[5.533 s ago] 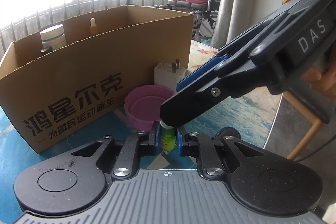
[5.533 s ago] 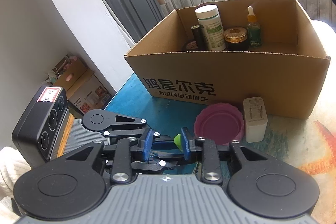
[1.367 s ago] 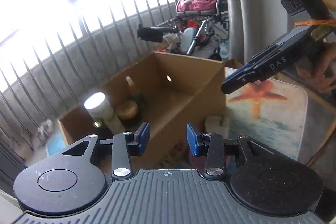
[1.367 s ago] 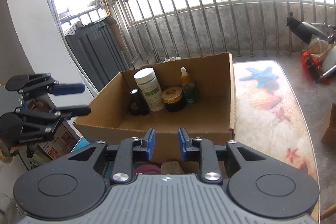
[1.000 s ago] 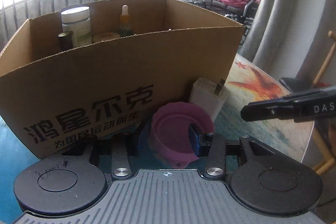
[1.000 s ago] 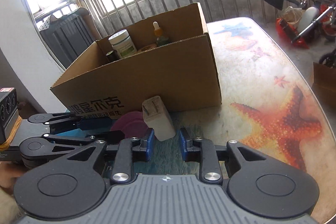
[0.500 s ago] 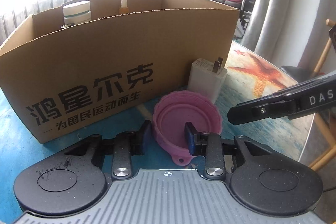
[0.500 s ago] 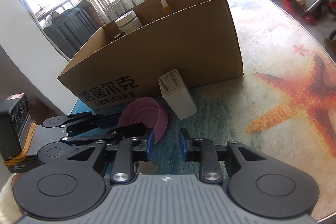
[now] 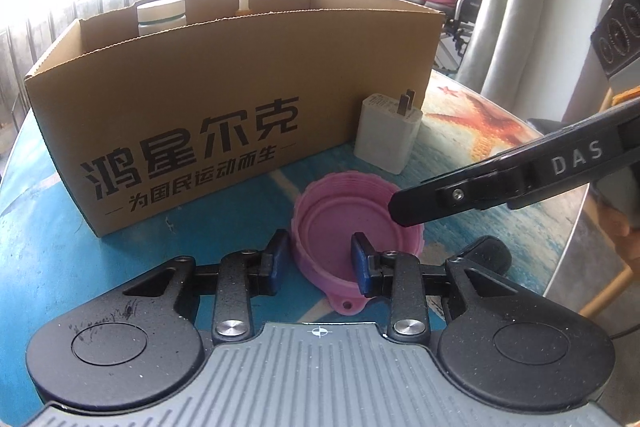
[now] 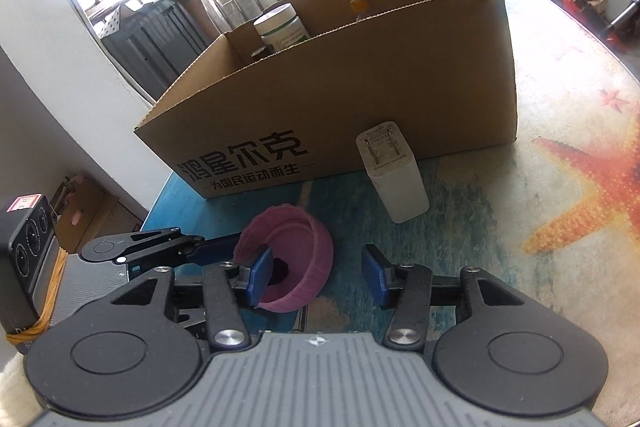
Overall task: Organize rigid objects
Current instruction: 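Carry the pink cup with the left tool down into the box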
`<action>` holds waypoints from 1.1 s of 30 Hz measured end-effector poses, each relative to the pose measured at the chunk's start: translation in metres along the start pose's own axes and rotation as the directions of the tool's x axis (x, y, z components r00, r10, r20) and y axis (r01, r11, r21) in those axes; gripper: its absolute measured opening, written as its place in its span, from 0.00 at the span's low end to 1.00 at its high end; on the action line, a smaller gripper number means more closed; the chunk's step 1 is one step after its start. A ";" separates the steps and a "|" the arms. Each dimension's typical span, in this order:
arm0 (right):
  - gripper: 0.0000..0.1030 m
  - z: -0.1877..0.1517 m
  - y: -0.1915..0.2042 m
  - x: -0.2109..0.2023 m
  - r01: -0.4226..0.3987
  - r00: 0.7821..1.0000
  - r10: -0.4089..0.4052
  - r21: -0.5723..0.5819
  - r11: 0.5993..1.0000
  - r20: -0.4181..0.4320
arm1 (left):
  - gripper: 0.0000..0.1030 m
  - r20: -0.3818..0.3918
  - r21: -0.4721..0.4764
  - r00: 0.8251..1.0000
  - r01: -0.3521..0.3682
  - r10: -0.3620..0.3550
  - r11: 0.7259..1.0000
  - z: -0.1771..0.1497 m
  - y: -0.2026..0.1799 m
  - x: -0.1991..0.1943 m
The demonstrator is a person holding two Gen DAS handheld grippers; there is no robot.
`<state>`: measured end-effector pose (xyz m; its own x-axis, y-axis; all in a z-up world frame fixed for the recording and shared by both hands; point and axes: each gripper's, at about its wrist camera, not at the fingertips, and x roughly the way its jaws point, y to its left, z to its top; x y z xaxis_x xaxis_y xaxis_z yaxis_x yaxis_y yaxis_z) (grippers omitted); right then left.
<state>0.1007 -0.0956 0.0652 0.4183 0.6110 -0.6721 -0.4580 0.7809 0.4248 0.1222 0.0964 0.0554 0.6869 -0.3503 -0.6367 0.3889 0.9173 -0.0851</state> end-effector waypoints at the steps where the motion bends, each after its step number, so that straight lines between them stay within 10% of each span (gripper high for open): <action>1: 0.37 -0.001 0.000 0.004 -0.001 1.000 0.001 -0.007 1.000 -0.015 | 0.31 0.004 0.002 1.000 0.000 0.000 1.000 -0.002 -0.001 -0.002; 4: 0.18 -0.007 0.003 0.010 -0.019 0.999 0.018 -0.021 1.000 -0.027 | 0.31 0.012 0.004 1.000 -0.002 0.002 1.000 -0.007 -0.002 -0.007; 12: 0.13 -0.012 0.032 -0.015 0.036 0.997 -0.028 -0.124 0.992 0.066 | 0.11 0.107 0.063 0.994 -0.038 0.031 0.997 0.003 -0.008 -0.041; 21: 0.13 0.060 0.074 -0.082 0.078 0.955 0.012 -0.290 0.954 0.297 | 0.11 0.274 0.199 0.961 -0.089 0.032 0.976 0.103 0.002 -0.084; 29: 0.13 0.179 0.053 -0.002 0.080 0.990 -0.033 -0.350 0.933 0.139 | 0.11 0.038 0.335 0.994 -0.113 0.106 0.935 0.187 0.046 0.007; 33: 0.13 0.201 0.045 0.063 0.076 0.994 -0.096 -0.355 0.932 -0.041 | 0.11 -0.150 0.368 0.977 -0.089 0.153 0.926 0.195 0.065 0.063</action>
<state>0.2642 0.0043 0.1638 0.4277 0.5269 -0.7344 -0.6737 0.7276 0.1297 0.3105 0.0966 0.1591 0.6387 -0.1735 -0.7497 0.5250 0.8105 0.2597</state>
